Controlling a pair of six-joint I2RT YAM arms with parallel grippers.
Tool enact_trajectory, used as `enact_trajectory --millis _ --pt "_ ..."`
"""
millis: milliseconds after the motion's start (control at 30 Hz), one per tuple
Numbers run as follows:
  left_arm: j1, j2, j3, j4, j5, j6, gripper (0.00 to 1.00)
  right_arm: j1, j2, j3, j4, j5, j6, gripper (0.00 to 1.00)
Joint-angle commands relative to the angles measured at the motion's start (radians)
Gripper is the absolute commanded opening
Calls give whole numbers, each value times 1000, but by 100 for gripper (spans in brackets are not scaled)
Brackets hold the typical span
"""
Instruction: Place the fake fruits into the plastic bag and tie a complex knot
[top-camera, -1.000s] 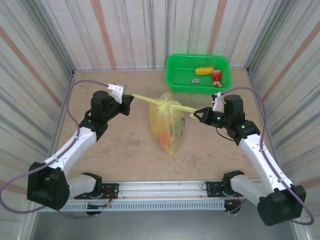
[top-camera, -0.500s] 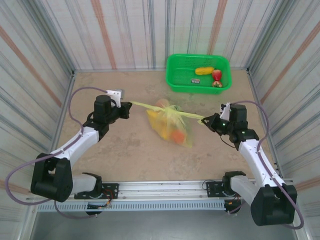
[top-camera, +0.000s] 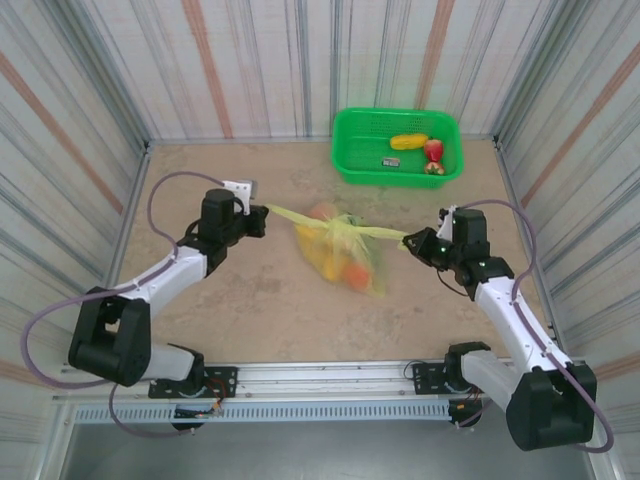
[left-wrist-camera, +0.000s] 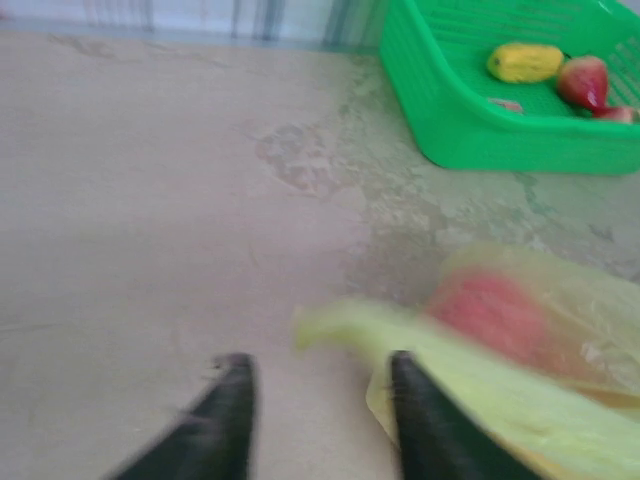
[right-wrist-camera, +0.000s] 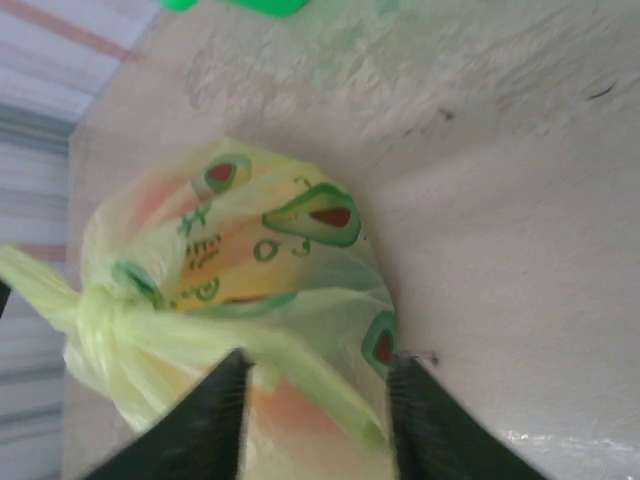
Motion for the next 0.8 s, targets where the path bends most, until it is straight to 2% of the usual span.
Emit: enact_trajectory --millis 0,33,67,100,200,300,367,433,467,533,633,700,767 --pt "4 -109 46 -81 -73 -3 66 5 -56 83 -76 96 -42 66" --pt "5 -143 52 -107 -83 -3 79 5 -85 107 -102 117 -59 72" --pt "5 -176 65 -140 -84 -8 98 6 -114 133 -126 139 -81 78" --pt "5 -200 79 -171 -85 -3 99 6 -139 156 -149 157 -101 96" --pt "5 -299 102 -271 -71 30 99 16 -211 215 -196 236 -151 99" --pt "5 -434 50 -257 -114 98 99 15 -267 208 -142 265 -225 99" --pt "5 -497 8 -226 -246 163 99 17 -288 160 -81 330 -246 99" --pt "7 -513 -44 -156 -461 182 99 17 -307 75 18 399 -271 99" --pt "19 -501 -81 -102 -516 220 99 16 -319 22 87 422 -311 99" --pt "72 -456 -145 -15 -486 307 99 16 -321 -114 272 475 -369 99" --pt "175 -366 -227 62 -345 305 99 -1 -281 -323 639 467 -510 99" --pt "226 -311 -300 186 -215 351 99 -22 -230 -375 766 408 -621 99" --pt "255 -257 -368 295 -103 411 99 -41 -129 -364 777 395 -671 99"
